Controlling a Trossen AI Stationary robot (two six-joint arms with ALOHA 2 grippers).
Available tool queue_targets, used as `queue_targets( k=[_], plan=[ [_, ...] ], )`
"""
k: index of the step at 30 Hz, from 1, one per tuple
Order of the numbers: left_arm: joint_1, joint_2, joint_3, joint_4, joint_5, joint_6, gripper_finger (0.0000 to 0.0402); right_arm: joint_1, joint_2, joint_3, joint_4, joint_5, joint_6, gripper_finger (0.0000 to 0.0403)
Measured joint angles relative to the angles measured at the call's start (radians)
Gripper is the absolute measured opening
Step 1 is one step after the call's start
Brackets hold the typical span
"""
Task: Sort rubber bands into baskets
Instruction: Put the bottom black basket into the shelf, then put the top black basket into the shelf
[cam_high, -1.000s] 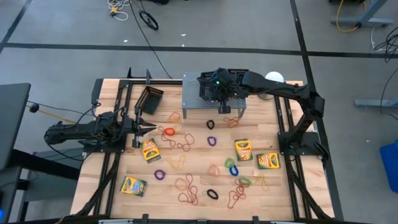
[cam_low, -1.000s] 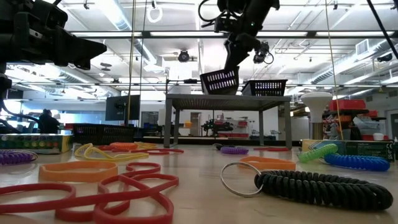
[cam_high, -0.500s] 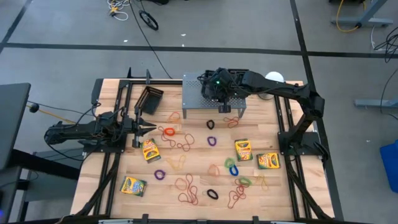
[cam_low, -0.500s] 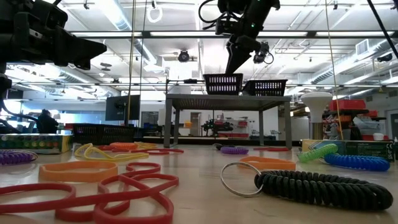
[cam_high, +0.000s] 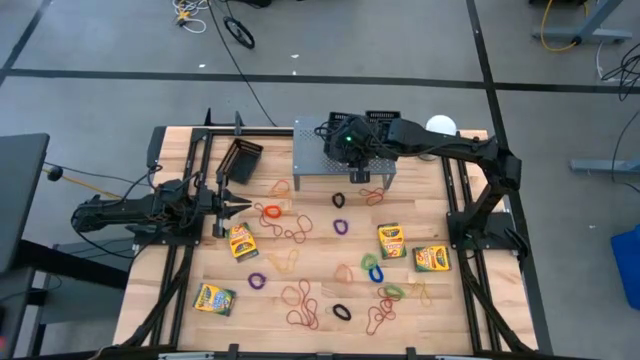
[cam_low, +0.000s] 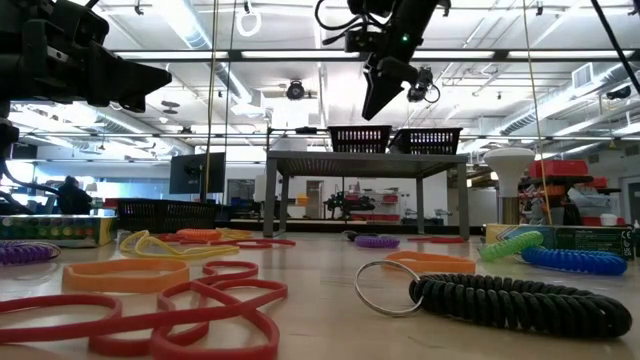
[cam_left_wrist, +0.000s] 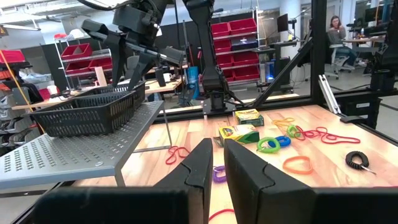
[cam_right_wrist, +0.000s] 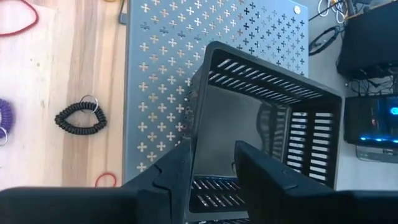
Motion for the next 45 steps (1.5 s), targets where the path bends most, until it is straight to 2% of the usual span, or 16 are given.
queue_targets(
  k=[7,10,12,16,21,28,31,37,42,45],
  plan=[
    [0.0,0.0,0.0,0.0,0.0,0.0,0.005,0.039,-0.035,0.013,0.0,-0.006,0.08,0.0131],
    [0.0,0.0,0.0,0.001,0.0,0.0,0.005,0.057,-0.046,0.029,-0.006,-0.084,0.188,0.0109],
    [0.0,0.0,0.0,0.0,0.0,0.0,0.005,0.079,-0.045,0.032,0.016,-0.15,0.264,0.008],
    [0.0,0.0,0.0,0.0,0.0,0.0,0.005,0.151,-0.014,-0.009,0.131,-0.25,0.346,0.0012],
    [0.0,0.0,0.0,0.0,0.0,0.0,0.005,0.232,-0.007,-0.138,0.333,-0.305,0.442,0.0012],
    [0.0,0.0,0.0,0.0,0.0,0.0,0.005,0.348,-0.005,-0.417,0.717,-0.308,0.552,0.0008],
    [0.0,0.0,0.0,0.0,0.0,0.0,0.005,0.38,-0.005,-0.486,0.806,-0.264,0.608,0.0005],
    [0.0,0.0,0.0,0.0,0.0,0.0,0.005,0.447,-0.005,-0.512,0.76,-0.189,0.685,0.0006],
    [0.0,0.0,0.0,0.0,0.0,0.0,0.005,0.488,-0.012,-0.512,0.643,-0.145,0.728,0.0004],
    [0.0,0.0,0.0,0.0,0.0,0.0,0.005,0.505,-0.013,-0.567,0.7,-0.138,0.764,0.0004]
  ],
)
